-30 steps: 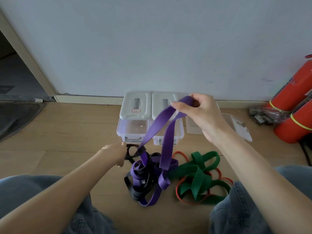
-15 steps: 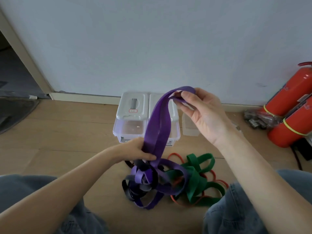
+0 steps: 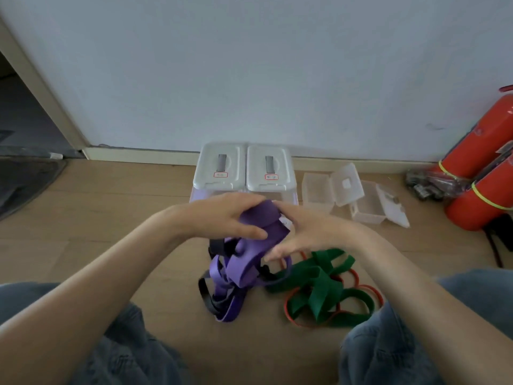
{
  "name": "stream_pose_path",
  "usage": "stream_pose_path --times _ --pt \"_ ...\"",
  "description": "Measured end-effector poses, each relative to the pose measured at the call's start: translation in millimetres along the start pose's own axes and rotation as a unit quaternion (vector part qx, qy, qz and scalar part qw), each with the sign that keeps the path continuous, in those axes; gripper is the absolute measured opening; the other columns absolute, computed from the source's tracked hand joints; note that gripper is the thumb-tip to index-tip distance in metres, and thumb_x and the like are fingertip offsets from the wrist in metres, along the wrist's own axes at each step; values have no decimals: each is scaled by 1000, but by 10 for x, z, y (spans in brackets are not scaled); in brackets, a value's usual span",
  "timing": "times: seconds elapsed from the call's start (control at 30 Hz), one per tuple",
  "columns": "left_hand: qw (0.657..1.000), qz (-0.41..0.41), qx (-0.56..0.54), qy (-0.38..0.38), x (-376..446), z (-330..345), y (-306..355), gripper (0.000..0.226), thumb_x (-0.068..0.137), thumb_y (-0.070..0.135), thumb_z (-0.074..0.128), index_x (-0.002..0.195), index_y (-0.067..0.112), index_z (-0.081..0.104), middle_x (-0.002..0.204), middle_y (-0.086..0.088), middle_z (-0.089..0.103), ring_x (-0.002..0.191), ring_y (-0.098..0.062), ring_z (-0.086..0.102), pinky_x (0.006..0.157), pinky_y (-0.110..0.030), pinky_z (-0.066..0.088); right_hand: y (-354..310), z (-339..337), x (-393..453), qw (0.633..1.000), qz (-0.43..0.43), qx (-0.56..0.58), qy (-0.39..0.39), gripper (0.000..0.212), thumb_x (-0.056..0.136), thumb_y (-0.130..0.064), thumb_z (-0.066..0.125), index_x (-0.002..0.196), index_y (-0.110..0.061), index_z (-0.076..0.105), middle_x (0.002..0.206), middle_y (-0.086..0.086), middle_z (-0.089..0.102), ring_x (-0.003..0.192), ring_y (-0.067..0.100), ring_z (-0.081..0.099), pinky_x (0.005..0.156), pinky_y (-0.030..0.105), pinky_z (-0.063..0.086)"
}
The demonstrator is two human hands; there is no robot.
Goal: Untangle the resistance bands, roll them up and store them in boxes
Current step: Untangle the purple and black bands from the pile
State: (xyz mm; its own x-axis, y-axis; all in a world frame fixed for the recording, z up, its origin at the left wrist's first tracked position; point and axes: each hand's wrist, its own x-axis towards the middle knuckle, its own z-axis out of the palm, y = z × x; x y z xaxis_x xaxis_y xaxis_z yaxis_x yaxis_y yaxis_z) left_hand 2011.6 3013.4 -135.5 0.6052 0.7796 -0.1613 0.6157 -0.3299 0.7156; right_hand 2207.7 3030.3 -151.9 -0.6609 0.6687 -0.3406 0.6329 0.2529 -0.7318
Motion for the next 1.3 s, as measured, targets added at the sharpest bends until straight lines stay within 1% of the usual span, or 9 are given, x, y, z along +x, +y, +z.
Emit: stream_pose_path --times 0.23,0.37,0.5,0.7,0.87,0.97,1.07,1.17,1.3 --pt "987 -24 -156 2 -15 -7 -93 28 86 24 64 111 14 58 106 -14 66 98 -30 61 90 -40 50 -138 -36 67 990 -21 -13 139 19 78 -5 64 96 -3 62 87 14 67 82 28 64 77 45 51" --pt "993 -114 -8 -25 11 136 -406 22 86 29 65 101 16 56 94 -4 63 88 -27 59 79 -31 49 -127 -145 -91 997 73 -28 -14 18 81 -9 65 98 -9 60 77 11 69 55 13 59 55 25 48" --pt "988 -146 13 -49 10 391 -586 13 86 37 62 87 39 49 95 18 60 82 4 54 67 -8 38 -147 -164 -131 983 31 177 37 21 82 8 56 98 -2 65 64 4 64 44 5 52 44 15 42" --pt "885 -321 297 -157 -147 464 -972 81 81 18 69 144 16 20 142 -2 41 122 -22 49 97 -33 44 -216 -353 -185 889 -36 425 166 23 84 13 40 80 10 62 46 -1 35 37 7 39 47 18 47" --pt "982 -153 -113 10 61 372 -588 75 70 32 79 132 41 40 125 32 50 112 5 51 91 -15 44 -312 -166 -164 921 -43 376 87 31 86 17 39 95 -2 61 48 -5 57 38 2 46 44 12 42" --pt "980 -120 -157 25 177 592 -429 24 80 10 69 93 30 65 82 25 64 84 6 61 72 -8 46 -364 -130 -126 889 -105 433 105 35 86 16 32 95 -1 60 46 -7 51 39 2 42 44 12 39" --pt "976 -172 -133 0 137 615 -507 27 85 4 64 111 4 60 95 7 61 90 -10 60 82 -12 46 -314 -266 -139 826 -112 510 213 30 87 13 34 84 0 60 44 -5 43 39 4 40 43 13 39" --pt "972 -113 -187 81 23 208 -440 19 82 2 67 94 16 62 86 4 68 86 -12 65 69 -13 52 -123 -374 -155 910 -21 280 305 23 86 6 52 82 -15 61 54 -5 56 46 6 52 51 18 48" --pt "899 29 -398 179 -111 -317 -138 34 72 9 76 101 16 61 82 1 71 74 -11 67 64 -19 52 33 -327 -152 985 131 -90 74 40 80 -25 71 116 -28 54 105 -1 65 98 17 63 91 32 50"
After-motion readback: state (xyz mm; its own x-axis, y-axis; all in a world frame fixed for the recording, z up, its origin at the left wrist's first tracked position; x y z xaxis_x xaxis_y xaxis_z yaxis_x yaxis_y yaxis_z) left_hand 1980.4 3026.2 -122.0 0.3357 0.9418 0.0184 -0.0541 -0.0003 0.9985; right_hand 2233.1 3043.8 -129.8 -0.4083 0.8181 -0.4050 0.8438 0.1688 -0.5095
